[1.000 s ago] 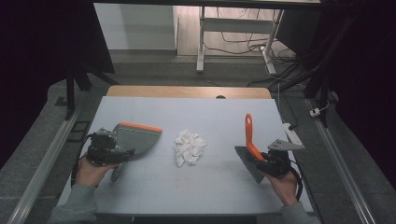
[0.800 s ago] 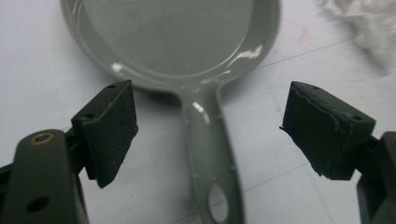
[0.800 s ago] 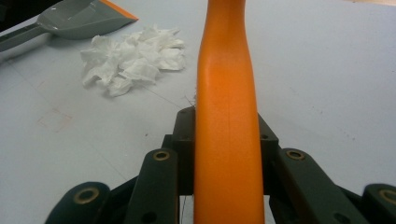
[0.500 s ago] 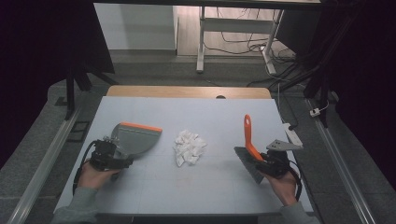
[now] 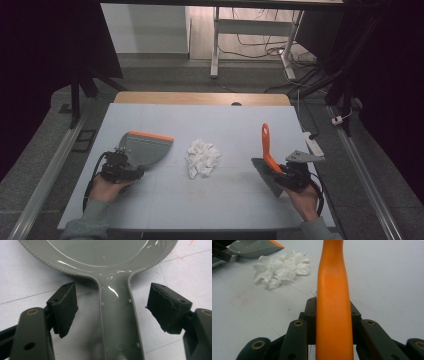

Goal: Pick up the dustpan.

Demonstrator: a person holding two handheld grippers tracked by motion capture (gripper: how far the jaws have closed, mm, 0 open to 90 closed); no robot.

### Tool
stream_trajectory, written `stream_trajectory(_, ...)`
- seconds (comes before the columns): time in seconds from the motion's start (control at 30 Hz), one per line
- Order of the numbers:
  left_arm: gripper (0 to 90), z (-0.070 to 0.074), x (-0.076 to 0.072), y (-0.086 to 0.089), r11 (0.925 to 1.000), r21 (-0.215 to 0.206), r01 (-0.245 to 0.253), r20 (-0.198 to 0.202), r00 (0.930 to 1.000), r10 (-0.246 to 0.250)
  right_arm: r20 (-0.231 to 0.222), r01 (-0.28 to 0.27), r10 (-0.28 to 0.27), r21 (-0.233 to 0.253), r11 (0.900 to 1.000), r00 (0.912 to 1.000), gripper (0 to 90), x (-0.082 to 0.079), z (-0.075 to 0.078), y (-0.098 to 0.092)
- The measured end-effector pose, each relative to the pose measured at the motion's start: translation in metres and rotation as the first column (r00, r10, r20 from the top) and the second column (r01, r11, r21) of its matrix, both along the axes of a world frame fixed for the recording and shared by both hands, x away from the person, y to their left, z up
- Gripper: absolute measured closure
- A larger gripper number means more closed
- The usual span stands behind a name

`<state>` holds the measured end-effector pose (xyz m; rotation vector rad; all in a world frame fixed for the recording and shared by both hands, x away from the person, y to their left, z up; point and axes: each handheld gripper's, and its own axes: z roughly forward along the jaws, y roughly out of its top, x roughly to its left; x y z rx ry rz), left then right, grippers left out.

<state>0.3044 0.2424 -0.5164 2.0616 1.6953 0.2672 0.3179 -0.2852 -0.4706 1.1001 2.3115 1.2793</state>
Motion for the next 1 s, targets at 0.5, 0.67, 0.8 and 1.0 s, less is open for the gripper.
stream_trajectory(0.5, 51.7, -0.0053, 0.0028, 0.0046, 0.9968, -0.078, -0.015, 0.013, 0.9998, 0.016, 0.003, 0.005, -0.005, -0.011, 1.0, 1.0, 71.0, 0.0005, -0.0013, -0.0003)
stream_trajectory(0.67, 58.8, -0.0055, 0.0028, 0.005, 0.9958, -0.091, -0.005, 0.013, 0.9999, 0.007, 0.004, 0.007, -0.006, -0.01, 1.0, 1.0, 71.0, 0.0005, -0.0014, -0.0006)
stream_trajectory(0.8, 59.3, -0.0053, 0.0027, 0.0058, 0.9953, -0.097, -0.006, 0.014, 0.9999, 0.007, 0.005, 0.007, -0.007, -0.012, 1.0, 1.0, 71.0, 0.0006, -0.0016, -0.0006)
stream_trajectory(1.0, 60.7, -0.0054, 0.0025, 0.0071, 0.9955, -0.094, -0.007, 0.014, 0.9999, 0.008, 0.007, 0.011, -0.011, -0.014, 1.0, 0.9999, 71.0, 0.0005, -0.0015, -0.0017)
